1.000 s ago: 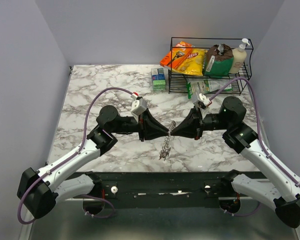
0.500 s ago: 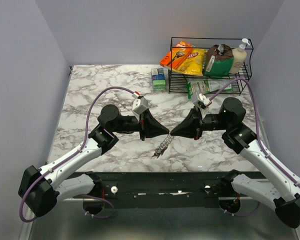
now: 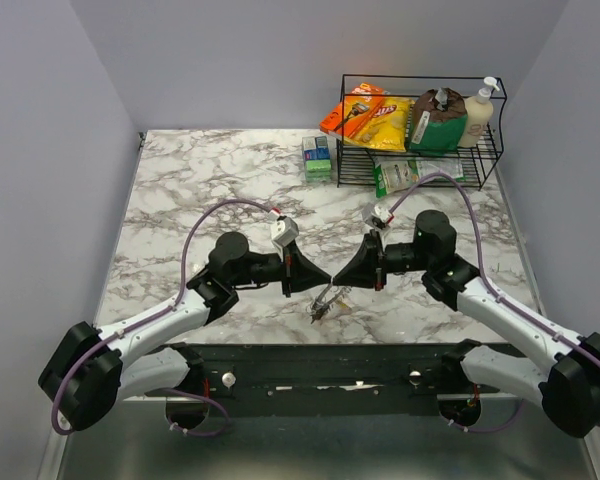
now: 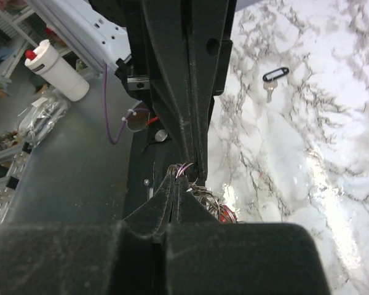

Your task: Put the keys on the keyring

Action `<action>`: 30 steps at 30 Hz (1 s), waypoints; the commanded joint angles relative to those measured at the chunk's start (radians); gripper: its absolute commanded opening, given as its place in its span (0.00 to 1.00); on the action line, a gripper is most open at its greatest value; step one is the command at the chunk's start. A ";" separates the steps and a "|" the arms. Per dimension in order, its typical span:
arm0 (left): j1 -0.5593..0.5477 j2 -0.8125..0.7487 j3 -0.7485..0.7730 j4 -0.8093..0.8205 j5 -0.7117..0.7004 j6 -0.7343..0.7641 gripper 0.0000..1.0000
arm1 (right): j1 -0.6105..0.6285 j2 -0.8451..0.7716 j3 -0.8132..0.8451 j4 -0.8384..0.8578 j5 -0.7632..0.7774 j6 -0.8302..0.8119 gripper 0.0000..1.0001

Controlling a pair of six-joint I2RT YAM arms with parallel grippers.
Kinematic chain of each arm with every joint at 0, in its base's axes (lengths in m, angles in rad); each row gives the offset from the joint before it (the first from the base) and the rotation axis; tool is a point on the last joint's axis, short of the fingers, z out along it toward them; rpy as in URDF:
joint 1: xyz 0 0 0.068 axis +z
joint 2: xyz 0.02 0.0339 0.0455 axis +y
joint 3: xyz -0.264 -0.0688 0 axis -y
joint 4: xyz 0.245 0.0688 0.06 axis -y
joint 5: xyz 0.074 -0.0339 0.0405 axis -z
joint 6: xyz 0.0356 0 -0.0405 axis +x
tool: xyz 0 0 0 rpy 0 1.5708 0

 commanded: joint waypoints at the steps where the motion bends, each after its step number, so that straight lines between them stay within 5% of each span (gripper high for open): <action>1: 0.005 -0.009 -0.059 0.081 -0.150 0.057 0.00 | 0.013 0.037 -0.027 0.154 -0.052 0.039 0.01; 18: 0.011 -0.102 -0.212 0.178 -0.284 0.102 0.00 | 0.013 0.094 -0.044 0.220 -0.006 0.054 0.38; 30: 0.047 -0.226 -0.197 0.049 -0.399 0.154 0.00 | 0.013 0.065 -0.036 0.159 0.044 0.010 0.61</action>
